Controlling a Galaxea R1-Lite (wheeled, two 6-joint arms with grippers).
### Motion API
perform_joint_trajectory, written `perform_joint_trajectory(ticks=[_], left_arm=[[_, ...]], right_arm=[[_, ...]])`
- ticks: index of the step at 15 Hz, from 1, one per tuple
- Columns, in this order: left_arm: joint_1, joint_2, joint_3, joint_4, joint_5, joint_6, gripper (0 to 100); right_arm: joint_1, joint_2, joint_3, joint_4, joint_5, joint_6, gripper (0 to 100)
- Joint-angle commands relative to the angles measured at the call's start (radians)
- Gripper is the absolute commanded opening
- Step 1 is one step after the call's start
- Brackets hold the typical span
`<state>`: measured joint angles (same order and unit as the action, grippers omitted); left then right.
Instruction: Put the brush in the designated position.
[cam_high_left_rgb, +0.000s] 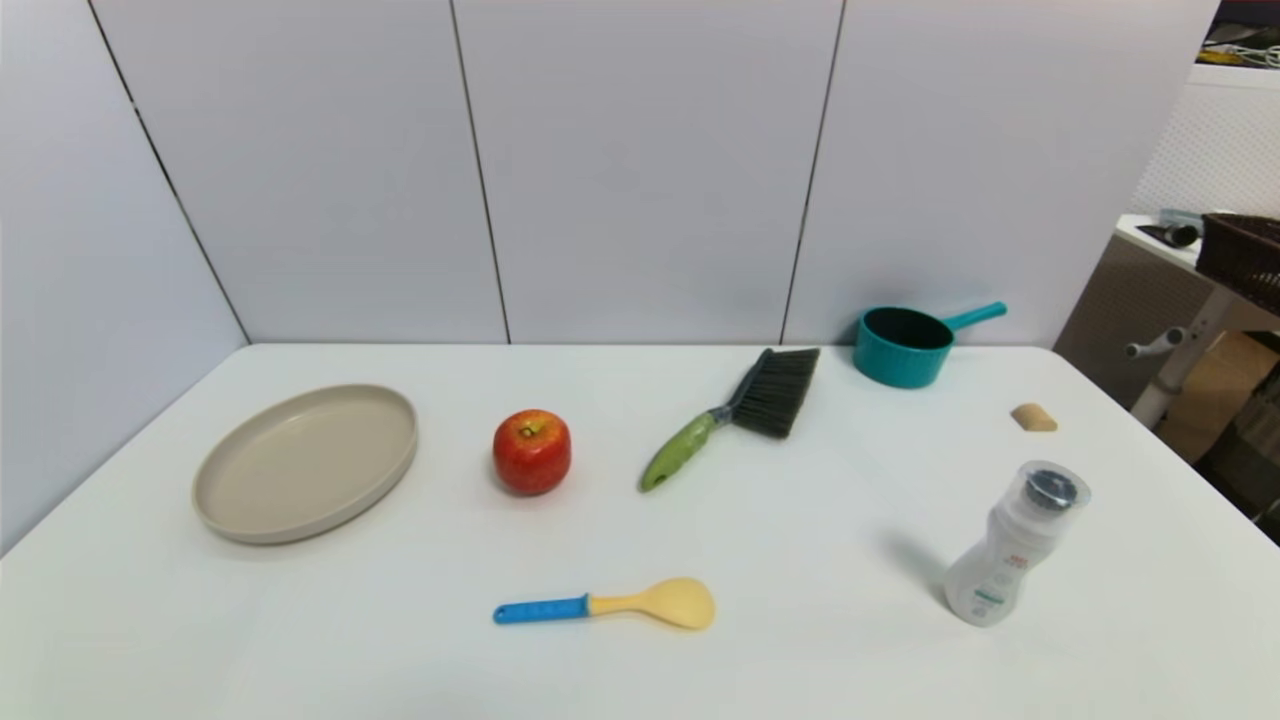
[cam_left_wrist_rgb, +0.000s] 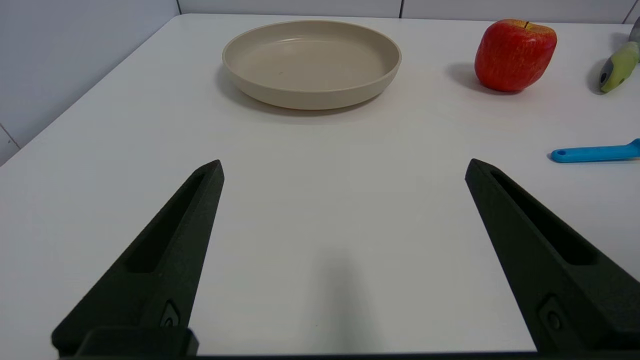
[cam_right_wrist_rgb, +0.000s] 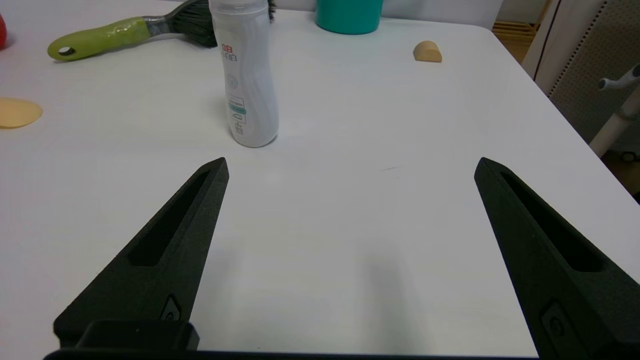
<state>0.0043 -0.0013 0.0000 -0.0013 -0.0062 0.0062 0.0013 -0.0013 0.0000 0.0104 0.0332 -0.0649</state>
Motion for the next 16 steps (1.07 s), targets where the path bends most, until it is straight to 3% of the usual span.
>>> perform_joint_trajectory(ticks=[1, 8, 10, 14, 16], left_arm=[[0.000, 0.001, 0.000, 0.000, 0.000, 0.000, 100], [0.000, 0.012, -0.002, 0.001, 0.002, -0.002, 100], [-0.001, 0.211, -0.100, -0.019, -0.025, 0.005, 100], [-0.104, 0.742, -0.557, -0.016, -0.342, 0.181, 100], [-0.187, 0.966, -0.778, -0.014, -0.382, 0.248, 100]], right_arm=[[0.000, 0.001, 0.002, 0.000, 0.001, -0.001, 100], [0.000, 0.001, 0.002, 0.000, 0.001, -0.001, 100], [0.000, 0.001, 0.002, 0.000, 0.001, -0.001, 100], [0.000, 0.001, 0.002, 0.000, 0.001, -0.001, 100], [0.000, 0.001, 0.002, 0.000, 0.001, -0.001, 100]])
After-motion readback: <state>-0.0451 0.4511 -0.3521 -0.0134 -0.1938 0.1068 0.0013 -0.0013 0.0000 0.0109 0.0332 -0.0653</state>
